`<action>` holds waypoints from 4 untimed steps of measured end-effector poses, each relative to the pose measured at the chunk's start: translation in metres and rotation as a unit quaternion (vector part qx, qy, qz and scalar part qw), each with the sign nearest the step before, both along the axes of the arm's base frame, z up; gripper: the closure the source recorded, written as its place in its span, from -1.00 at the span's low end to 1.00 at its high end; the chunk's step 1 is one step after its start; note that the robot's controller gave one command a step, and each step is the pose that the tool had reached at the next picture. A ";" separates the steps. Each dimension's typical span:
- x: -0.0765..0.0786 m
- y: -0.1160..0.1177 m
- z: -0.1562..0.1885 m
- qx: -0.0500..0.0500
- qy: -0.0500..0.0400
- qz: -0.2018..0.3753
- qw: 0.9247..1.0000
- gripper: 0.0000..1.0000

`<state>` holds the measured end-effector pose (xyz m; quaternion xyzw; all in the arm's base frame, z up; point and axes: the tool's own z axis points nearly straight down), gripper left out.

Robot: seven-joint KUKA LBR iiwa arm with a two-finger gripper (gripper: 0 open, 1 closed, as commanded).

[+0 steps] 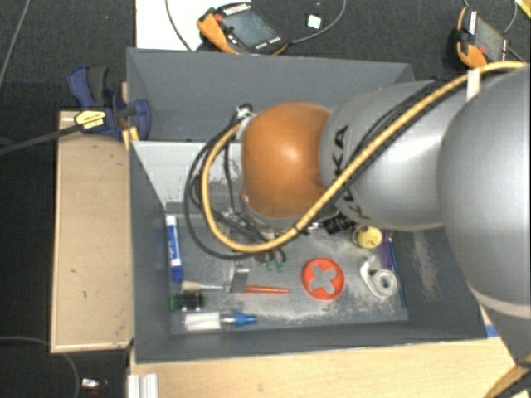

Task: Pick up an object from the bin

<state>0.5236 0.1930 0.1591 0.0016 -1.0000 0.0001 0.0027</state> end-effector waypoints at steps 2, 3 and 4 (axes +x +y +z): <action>-0.044 0.056 -0.086 0.002 -0.006 0.059 0.998 -1.00; -0.042 0.060 -0.017 0.002 -0.008 0.062 0.998 -1.00; -0.047 0.031 -0.059 0.001 -0.003 0.088 0.996 -1.00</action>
Offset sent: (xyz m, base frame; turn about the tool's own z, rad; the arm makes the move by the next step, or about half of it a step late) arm -0.0464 0.0556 -0.0891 -0.1181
